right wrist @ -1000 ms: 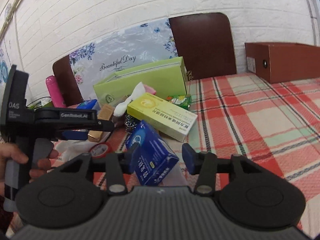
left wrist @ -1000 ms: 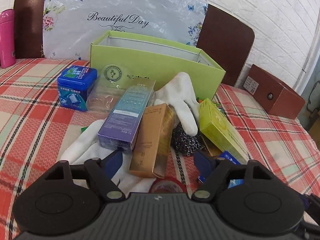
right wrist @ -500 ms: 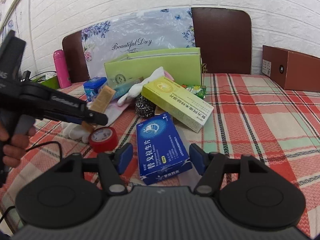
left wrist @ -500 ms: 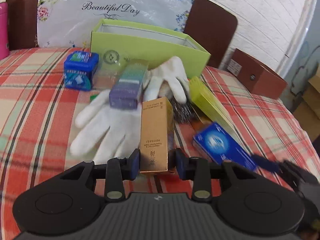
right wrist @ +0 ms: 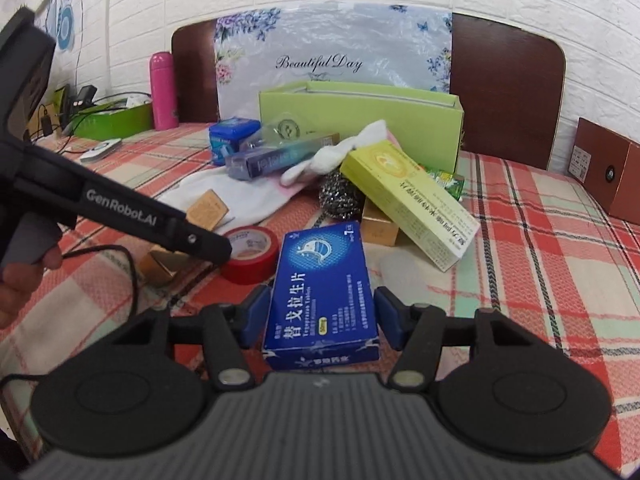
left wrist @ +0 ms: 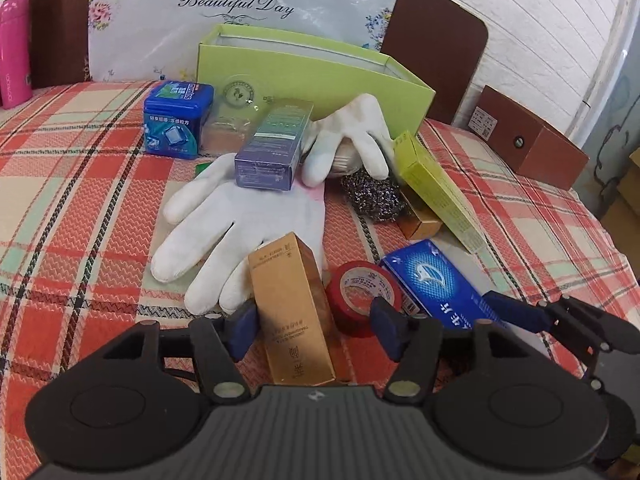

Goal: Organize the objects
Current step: 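Carry tan box with left gripper while right carries blue box to green box, then open both grippers to drop the boxes into the lime-green box, then grasp translucent plastic tube with right gripper while left grasps red tape roll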

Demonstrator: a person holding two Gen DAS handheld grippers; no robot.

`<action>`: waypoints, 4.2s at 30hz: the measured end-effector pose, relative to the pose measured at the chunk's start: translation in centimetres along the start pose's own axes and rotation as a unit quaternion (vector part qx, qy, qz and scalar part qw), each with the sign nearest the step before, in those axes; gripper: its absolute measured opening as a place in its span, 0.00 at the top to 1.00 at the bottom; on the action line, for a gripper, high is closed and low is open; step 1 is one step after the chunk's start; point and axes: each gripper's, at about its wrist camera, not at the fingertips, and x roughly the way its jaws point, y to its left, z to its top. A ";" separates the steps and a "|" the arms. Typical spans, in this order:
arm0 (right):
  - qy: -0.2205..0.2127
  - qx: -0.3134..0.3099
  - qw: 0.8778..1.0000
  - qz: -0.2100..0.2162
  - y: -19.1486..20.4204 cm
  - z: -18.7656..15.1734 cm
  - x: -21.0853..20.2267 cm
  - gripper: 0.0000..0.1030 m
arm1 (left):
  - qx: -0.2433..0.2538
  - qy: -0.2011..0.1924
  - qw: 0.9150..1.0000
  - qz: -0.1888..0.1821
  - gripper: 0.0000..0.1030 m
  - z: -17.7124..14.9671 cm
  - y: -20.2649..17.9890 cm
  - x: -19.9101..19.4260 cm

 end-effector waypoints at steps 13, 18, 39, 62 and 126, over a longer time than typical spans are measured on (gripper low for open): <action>0.015 -0.007 1.000 0.001 0.3 0.1 1.2 0.37 | -0.024 -0.007 1.000 -0.010 0.44 -0.1 0.8 0.0; 0.019 -0.001 1.000 0.003 0.2 0.3 1.6 0.37 | -0.037 -0.009 0.999 -0.014 0.52 0.0 1.2 -0.1; -0.085 0.008 0.996 0.010 -2.8 6.7 -1.7 0.46 | 0.035 -0.111 0.992 -0.041 0.67 6.0 -0.5 -5.3; -0.107 0.017 0.993 -0.054 -12.0 19.9 16.2 0.46 | -0.028 -0.114 0.993 -0.020 0.67 24.9 -0.9 10.3; 0.028 0.050 0.996 -0.075 -3.9 -1.7 -2.6 0.50 | 0.036 -0.043 0.998 -0.009 0.23 0.0 -3.8 1.9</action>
